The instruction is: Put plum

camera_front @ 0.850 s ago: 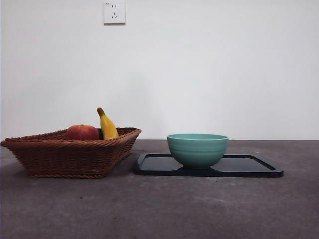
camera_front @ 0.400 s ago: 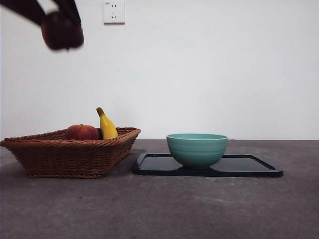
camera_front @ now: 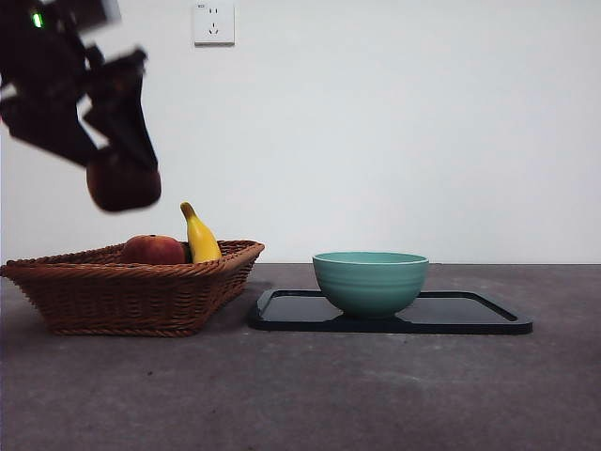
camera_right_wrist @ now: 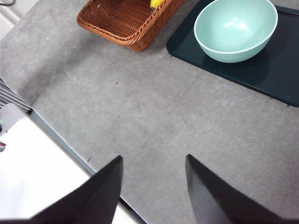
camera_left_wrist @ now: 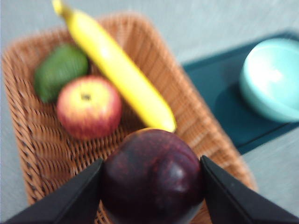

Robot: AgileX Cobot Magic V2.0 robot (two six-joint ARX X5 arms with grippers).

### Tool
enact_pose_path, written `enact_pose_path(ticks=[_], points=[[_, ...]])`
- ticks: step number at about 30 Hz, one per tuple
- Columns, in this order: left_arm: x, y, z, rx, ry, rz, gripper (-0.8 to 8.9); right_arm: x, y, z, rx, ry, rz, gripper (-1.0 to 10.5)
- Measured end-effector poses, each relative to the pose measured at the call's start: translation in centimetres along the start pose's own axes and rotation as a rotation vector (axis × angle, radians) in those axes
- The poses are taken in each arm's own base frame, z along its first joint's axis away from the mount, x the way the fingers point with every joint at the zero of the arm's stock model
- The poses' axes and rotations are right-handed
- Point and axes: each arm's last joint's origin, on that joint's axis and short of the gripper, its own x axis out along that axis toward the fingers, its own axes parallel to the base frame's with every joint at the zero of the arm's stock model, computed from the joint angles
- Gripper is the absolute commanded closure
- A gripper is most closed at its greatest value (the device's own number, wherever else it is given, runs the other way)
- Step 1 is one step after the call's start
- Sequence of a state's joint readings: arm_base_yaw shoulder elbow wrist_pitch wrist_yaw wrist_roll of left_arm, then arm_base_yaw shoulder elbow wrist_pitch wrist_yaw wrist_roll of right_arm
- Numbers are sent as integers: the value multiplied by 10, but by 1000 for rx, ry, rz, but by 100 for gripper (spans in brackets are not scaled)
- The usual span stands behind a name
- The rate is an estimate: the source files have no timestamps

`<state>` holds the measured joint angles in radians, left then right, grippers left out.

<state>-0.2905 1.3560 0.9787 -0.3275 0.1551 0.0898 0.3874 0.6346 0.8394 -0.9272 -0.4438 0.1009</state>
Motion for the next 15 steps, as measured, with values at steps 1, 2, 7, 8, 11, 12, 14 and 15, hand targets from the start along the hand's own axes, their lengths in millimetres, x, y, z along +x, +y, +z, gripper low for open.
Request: enact_pose_path(ticks=[1,2,7,8,11,12,14,15], points=[[6,1,-1,2,6,1,598,0,0,0,0,0,0,733],[12,3,-2,3,12,1,598,0,0,0,0,0,0,733],[44,8,-11,-3,62,-2,598,0,0,0,0,0,0,733],[50,8,-13,-5,74,-3,598,0,0,0,0,0,0,733],[63,10,-17,-2,88,-5,598,0,0,0,0,0,0,733],[67,10,-19,-1,92,-5,598,0,0,0,0,0,0,733],[73,11,-22,-1,104,-7,598,0,0,0,0,0,0,733],[76,11,-23,1,110,-8,598,0,0,0,0,0,0,733]])
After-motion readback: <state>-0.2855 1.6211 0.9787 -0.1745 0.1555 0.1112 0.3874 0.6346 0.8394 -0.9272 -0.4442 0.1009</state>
